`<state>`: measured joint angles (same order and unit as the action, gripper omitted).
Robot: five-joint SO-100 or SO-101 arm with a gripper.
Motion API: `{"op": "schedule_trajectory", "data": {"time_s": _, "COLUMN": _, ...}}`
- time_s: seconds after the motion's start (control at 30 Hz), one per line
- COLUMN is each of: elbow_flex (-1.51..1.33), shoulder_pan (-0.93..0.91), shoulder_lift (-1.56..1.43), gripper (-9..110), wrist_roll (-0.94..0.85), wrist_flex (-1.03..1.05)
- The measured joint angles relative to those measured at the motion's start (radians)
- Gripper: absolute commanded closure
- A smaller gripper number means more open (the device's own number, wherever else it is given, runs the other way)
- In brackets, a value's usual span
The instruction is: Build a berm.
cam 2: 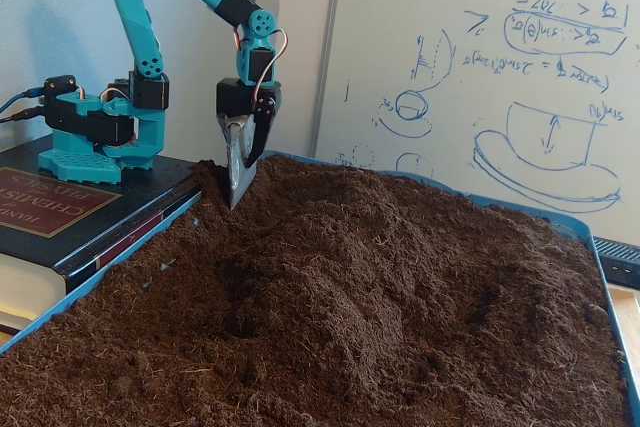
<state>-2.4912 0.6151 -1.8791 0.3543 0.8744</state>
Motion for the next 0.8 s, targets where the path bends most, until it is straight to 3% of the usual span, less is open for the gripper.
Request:
{"op": "schedule_trajectory", "data": {"time_s": 0.3, "elbow_flex": 0.0, "shoulder_pan": -0.071, "shoulder_lift": 0.225, "gripper": 101, "wrist_roll": -0.002, "wrist_flex": -0.393}}
{"op": "schedule_trajectory", "data": {"time_s": 0.8, "elbow_flex": 0.186, "shoulder_pan": -0.178, "shoulder_lift": 0.262, "gripper": 101, "wrist_roll": -0.003, "wrist_flex": -0.428}}
